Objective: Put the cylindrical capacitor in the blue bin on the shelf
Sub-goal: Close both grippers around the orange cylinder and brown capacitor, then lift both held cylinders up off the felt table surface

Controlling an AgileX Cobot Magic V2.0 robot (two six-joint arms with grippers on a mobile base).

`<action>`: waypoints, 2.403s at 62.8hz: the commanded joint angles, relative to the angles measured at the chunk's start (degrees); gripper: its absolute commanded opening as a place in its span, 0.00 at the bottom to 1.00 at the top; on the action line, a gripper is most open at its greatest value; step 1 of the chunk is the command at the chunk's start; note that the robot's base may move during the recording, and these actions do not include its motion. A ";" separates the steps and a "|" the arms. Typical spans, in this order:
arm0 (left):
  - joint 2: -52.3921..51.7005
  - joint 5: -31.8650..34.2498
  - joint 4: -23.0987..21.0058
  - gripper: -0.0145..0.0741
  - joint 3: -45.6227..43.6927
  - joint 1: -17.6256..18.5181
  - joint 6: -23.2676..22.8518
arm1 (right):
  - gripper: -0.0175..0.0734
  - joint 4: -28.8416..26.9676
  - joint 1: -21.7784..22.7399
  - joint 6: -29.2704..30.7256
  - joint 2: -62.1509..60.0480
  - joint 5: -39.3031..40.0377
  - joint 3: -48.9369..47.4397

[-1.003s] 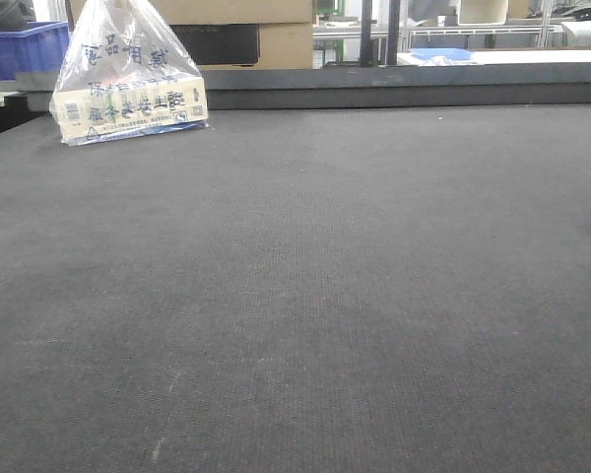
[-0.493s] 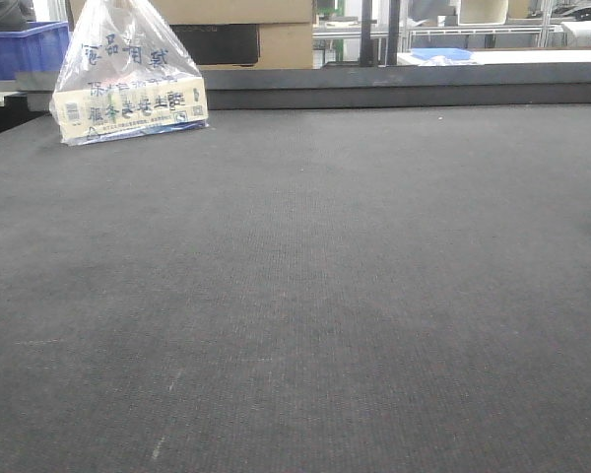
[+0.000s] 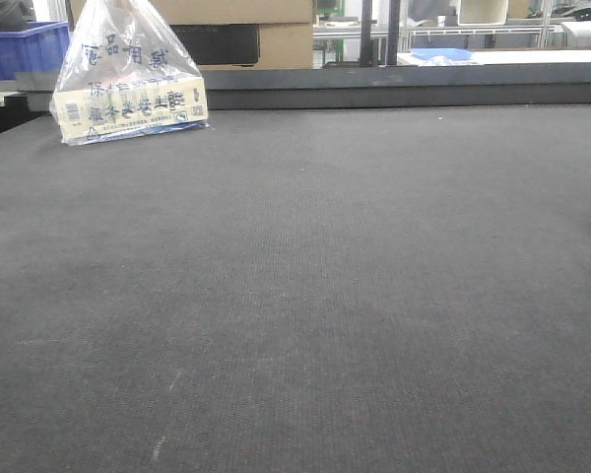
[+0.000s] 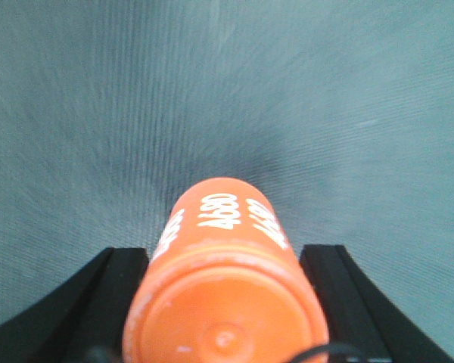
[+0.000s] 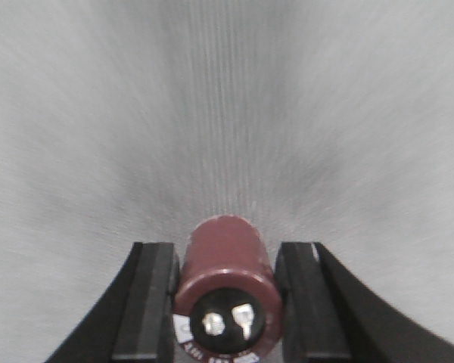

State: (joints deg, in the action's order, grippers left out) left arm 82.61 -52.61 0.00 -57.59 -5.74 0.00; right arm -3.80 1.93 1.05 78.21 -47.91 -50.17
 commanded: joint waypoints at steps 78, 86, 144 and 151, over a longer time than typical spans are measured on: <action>-71.46 32.25 -11.26 0.04 24.38 0.17 7.35 | 0.01 0.22 0.30 2.18 -60.25 30.24 16.94; -71.46 32.12 -11.26 0.04 24.38 0.17 7.35 | 0.01 0.22 0.30 2.18 -61.57 30.37 16.94; -71.46 32.12 -11.26 0.04 24.38 0.17 7.35 | 0.01 0.22 0.30 2.18 -61.57 30.37 16.94; -71.46 32.12 -11.26 0.04 24.38 0.17 7.35 | 0.01 0.22 0.30 2.18 -61.57 30.37 16.94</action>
State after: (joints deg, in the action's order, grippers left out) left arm 11.54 -21.50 -10.74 -33.08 -5.74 7.31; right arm -3.90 1.93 3.08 16.96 -19.27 -32.96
